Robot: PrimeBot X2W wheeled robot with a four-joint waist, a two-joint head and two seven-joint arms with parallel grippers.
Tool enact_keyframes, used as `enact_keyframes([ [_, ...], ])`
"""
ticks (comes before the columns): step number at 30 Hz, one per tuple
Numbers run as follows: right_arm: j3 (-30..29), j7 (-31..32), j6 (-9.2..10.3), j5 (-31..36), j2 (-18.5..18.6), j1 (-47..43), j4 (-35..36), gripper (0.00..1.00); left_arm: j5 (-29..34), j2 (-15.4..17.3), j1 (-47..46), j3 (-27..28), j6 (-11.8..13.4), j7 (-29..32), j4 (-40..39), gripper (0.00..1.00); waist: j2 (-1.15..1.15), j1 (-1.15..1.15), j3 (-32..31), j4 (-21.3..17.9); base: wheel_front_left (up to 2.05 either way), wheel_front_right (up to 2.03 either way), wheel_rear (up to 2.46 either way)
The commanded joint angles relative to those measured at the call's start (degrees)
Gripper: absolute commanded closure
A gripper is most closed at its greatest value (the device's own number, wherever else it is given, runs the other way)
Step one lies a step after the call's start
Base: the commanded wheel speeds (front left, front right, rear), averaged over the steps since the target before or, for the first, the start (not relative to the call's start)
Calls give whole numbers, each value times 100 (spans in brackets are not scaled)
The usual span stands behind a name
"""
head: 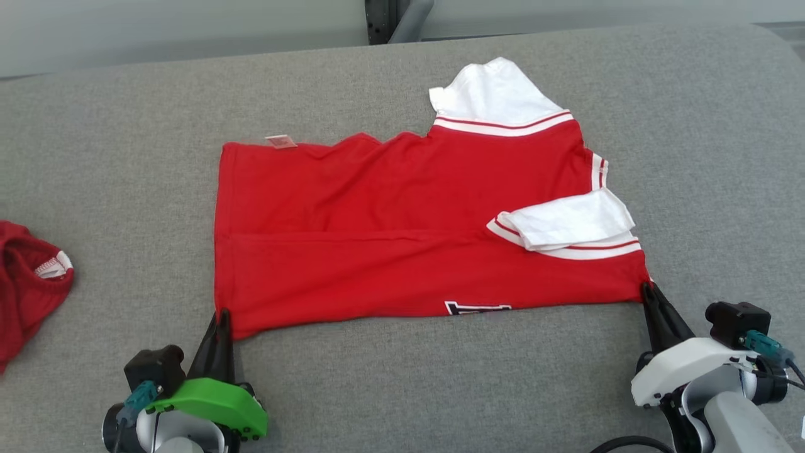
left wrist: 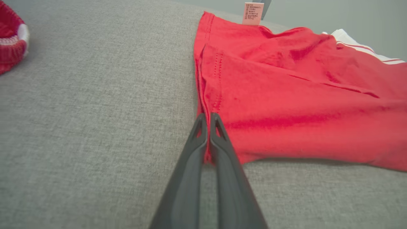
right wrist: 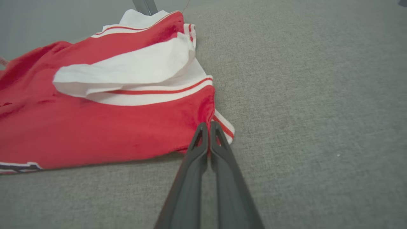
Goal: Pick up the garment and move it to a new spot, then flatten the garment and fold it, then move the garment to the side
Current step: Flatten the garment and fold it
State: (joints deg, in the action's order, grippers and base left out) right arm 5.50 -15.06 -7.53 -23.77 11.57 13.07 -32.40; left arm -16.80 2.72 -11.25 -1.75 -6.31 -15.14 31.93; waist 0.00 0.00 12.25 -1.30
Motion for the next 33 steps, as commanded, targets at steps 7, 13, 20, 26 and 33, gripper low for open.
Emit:
enact_keyframes([
  [7,-146,-16,8,-9,-42,-492,-21,100,23,34,529,61,-32,1,63,100,0,0,-712,32,0,0,0],
  [13,-194,-16,9,-27,-55,-879,-29,100,44,36,874,75,-44,0,191,100,0,0,-1127,53,0,0,0],
  [20,-201,-16,9,-154,-53,-1213,95,100,-61,36,1150,88,-50,1,248,100,0,0,-1474,75,0,0,0],
  [26,-241,-17,9,-220,-22,-1330,279,100,-11,37,1238,119,-78,1,102,100,0,0,-1726,97,0,0,0],
  [33,-245,-17,9,-203,-51,-1442,310,100,11,37,1322,140,-104,0,124,100,0,0,-1992,145,0,0,0],
])
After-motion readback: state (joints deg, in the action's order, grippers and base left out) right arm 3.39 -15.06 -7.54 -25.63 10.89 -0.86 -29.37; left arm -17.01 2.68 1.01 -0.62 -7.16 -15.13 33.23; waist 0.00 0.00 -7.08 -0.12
